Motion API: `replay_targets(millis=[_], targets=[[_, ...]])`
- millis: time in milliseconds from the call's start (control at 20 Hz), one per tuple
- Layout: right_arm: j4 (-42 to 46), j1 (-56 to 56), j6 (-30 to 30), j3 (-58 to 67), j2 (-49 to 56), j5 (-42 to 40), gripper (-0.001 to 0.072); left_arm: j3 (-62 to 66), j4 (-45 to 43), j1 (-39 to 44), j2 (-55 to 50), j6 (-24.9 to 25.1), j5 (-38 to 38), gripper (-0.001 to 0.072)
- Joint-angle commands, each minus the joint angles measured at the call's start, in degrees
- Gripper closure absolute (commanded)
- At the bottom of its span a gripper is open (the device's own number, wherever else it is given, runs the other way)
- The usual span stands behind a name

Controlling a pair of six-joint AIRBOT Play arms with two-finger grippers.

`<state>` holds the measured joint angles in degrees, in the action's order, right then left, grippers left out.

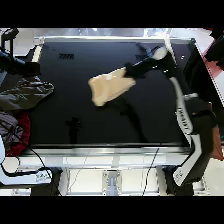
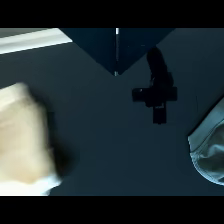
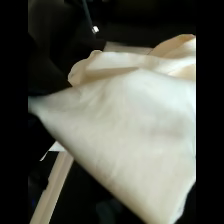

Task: Fold the shirts.

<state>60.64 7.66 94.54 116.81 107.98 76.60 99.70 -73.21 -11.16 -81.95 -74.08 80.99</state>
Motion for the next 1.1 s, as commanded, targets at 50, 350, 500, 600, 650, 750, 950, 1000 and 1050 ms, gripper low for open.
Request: replay_targets(millis=[50, 350, 500, 600, 650, 750, 950, 1000, 1050], targets=[[19.8, -15.0, 1.3, -0.5, -9.5, 11.8, 0.0695, 0.0, 0.0, 0.0, 0.0, 0.0, 0.2, 0.0698], [24.8, -35.0, -1.3, -7.4, -19.1, 16.3, 0.0695, 0.0, 0.0, 0.0, 0.0, -0.1, 0.3, 0.0698], [24.9, -43.6, -4.1, -14.3, -25.5, 16.3, 0.0695, 0.0, 0.0, 0.0, 0.0, -0.6, 0.3, 0.0698], [25.0, -49.6, -5.6, -20.2, -31.1, 15.3, 0.0695, 0.0, 0.0, 0.0, 0.0, -2.0, 0.3, 0.0698], [25.0, -52.5, -5.8, -23.3, -33.9, 14.7, 0.0694, 0.0, 0.0, 0.0, 0.0, -2.2, 0.3, 0.0698], [24.7, -58.4, -7.2, -30.7, -39.8, 13.0, 0.0695, 0.0, 0.0, 0.0, 0.0, -2.2, 0.3, 0.0698], [25.0, -67.1, -9.8, -50.1, -49.2, 9.4, 0.0694, 0.0, 0.0, 0.0, 0.0, -2.2, 0.3, 0.0698], [25.6, -68.3, -10.8, -55.4, -50.8, 8.0, 0.0694, 0.0, 0.0, 0.0, 0.0, -2.2, 0.3, 0.0698], [25.9, -69.2, -11.3, -60.0, -51.9, 6.2, 0.0693, 0.0, 0.0, 0.0, 0.0, -2.2, 0.3, 0.0698]])
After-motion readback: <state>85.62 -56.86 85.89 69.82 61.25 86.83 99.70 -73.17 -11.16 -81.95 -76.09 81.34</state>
